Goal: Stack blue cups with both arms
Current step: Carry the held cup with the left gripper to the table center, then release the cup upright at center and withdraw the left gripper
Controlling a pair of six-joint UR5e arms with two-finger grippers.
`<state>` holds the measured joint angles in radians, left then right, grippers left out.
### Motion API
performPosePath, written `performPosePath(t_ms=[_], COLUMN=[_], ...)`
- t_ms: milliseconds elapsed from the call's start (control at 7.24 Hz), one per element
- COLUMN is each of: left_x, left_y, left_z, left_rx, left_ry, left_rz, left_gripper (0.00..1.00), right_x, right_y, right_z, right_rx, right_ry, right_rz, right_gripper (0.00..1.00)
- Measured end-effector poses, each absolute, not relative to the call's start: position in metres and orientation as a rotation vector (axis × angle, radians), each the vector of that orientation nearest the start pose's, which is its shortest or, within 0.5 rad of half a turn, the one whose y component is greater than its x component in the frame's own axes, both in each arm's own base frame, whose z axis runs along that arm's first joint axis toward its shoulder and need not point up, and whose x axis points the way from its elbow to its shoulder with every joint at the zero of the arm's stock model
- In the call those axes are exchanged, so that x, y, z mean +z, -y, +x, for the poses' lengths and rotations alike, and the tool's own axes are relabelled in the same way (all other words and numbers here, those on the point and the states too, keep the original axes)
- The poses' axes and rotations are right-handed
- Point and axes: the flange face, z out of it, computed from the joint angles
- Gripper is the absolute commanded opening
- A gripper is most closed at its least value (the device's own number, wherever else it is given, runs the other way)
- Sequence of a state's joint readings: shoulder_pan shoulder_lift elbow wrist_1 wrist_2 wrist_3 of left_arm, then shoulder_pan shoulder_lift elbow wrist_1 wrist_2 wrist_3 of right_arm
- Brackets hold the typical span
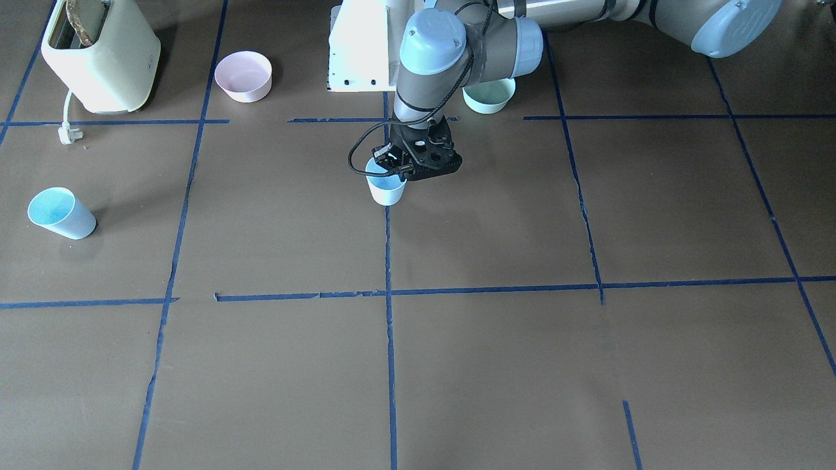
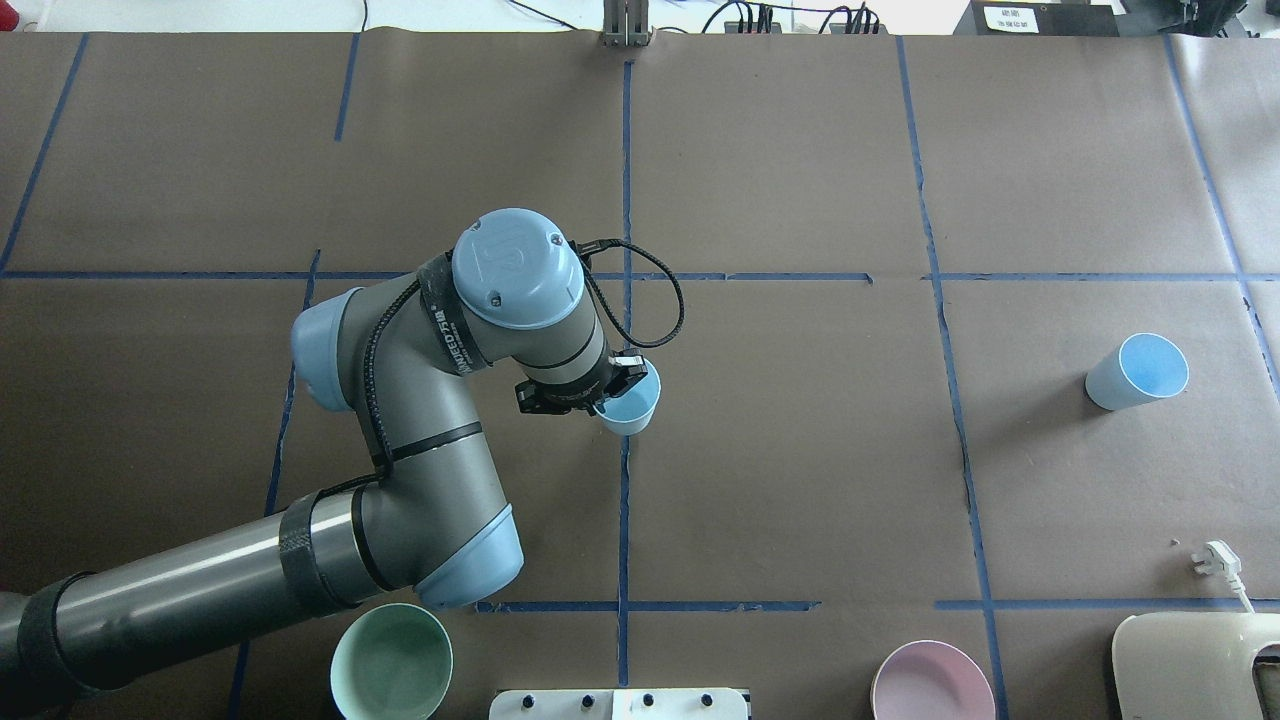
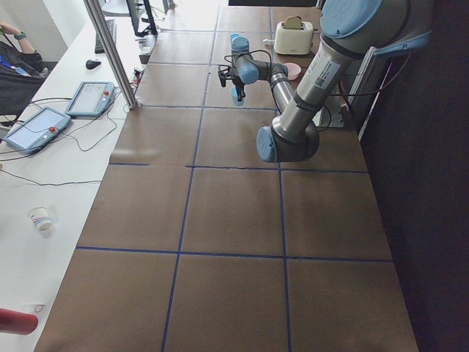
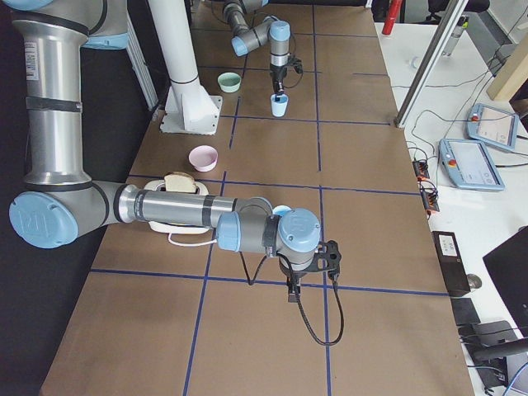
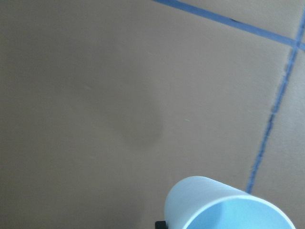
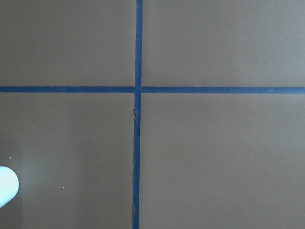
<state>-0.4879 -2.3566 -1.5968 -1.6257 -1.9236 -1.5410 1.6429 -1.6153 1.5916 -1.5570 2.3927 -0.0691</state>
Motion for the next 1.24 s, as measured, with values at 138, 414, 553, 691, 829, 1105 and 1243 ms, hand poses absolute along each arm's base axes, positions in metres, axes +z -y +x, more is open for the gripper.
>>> performPosePath(t_ms=[138, 414, 553, 691, 829, 1105, 1243], left_x=[0.165, 0.170, 0.171, 0.172, 0.172, 0.175, 0.175], left_y=[0.422, 0.426, 0.427, 0.427, 0.428, 0.429, 0.429], left_z=[0.585, 0.592, 0.594, 0.594, 0.594, 0.593, 0.593], left_rx=[-0.273, -0.275, -0.276, -0.276, -0.274, -0.274, -0.274], left_ry=[-0.921, -0.915, -0.911, -0.910, -0.909, -0.905, -0.904], left_rz=[-0.097, -0.095, -0.094, -0.092, -0.090, -0.089, -0.088], left_gripper=[0.00, 0.04, 0.11, 0.27, 0.57, 1.00, 1.00], right_x=[0.663, 0.661, 0.661, 0.660, 0.660, 0.660, 0.661], right_y=[0.467, 0.467, 0.467, 0.466, 0.466, 0.466, 0.466], right_z=[0.094, 0.094, 0.094, 0.094, 0.094, 0.094, 0.094], right_rx=[0.005, 0.004, 0.003, 0.003, 0.003, 0.003, 0.003], right_ry=[0.820, 0.820, 0.820, 0.821, 0.821, 0.820, 0.820], right_rz=[0.053, 0.056, 0.057, 0.058, 0.059, 0.058, 0.057], right_gripper=[1.00, 1.00, 1.00, 1.00, 1.00, 1.00, 1.00])
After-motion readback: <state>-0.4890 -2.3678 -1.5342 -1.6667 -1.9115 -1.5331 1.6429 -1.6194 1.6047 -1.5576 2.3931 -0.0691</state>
